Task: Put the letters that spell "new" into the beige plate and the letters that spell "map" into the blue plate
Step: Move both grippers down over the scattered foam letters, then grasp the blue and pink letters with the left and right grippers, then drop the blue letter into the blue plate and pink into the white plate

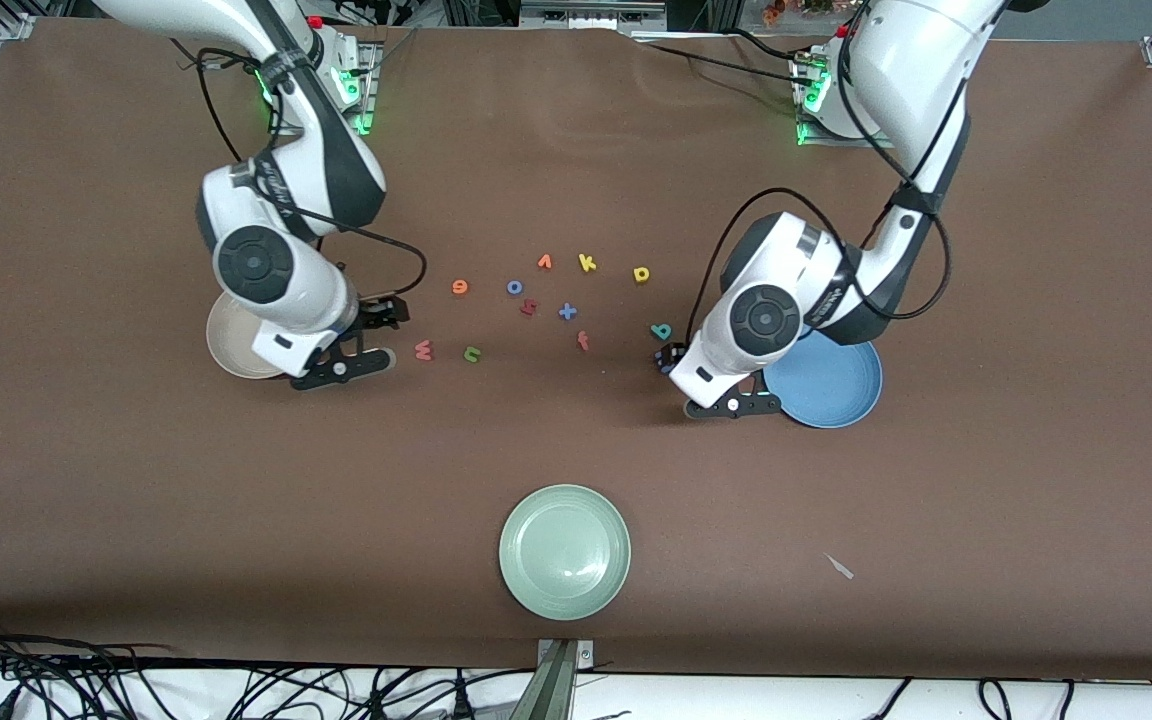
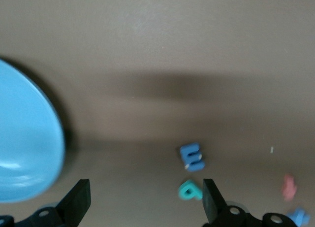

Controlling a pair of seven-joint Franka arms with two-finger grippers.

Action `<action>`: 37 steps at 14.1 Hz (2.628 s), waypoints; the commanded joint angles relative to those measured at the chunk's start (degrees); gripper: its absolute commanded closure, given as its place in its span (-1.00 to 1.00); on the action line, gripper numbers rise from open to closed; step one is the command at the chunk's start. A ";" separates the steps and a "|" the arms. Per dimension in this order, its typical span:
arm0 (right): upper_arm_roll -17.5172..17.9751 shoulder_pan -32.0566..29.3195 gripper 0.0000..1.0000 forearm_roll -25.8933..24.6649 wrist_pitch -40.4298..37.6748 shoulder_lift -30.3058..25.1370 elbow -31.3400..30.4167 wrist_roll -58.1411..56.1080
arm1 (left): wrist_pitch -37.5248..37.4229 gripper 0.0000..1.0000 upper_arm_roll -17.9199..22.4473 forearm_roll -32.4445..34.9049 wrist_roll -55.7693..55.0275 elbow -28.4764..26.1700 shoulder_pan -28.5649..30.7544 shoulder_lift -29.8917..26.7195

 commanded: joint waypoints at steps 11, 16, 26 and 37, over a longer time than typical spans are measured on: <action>-0.58 4.08 -1.00 -0.40 23.30 8.05 -9.83 13.55 | 5.73 -0.72 0.44 -5.92 -6.51 -0.13 -3.75 5.91; -0.67 3.56 -0.95 -2.33 23.66 9.73 -8.86 13.29 | 5.82 -0.29 0.53 -4.26 -6.16 -0.56 -3.92 7.31; -0.67 3.29 -0.37 -2.33 23.66 10.96 -6.92 12.76 | 4.86 1.00 0.61 -2.32 -6.42 -0.30 -2.87 5.92; -1.63 2.68 1.00 -2.24 13.69 8.78 -3.42 9.18 | -12.99 1.00 0.88 5.67 8.50 -4.51 9.69 -2.70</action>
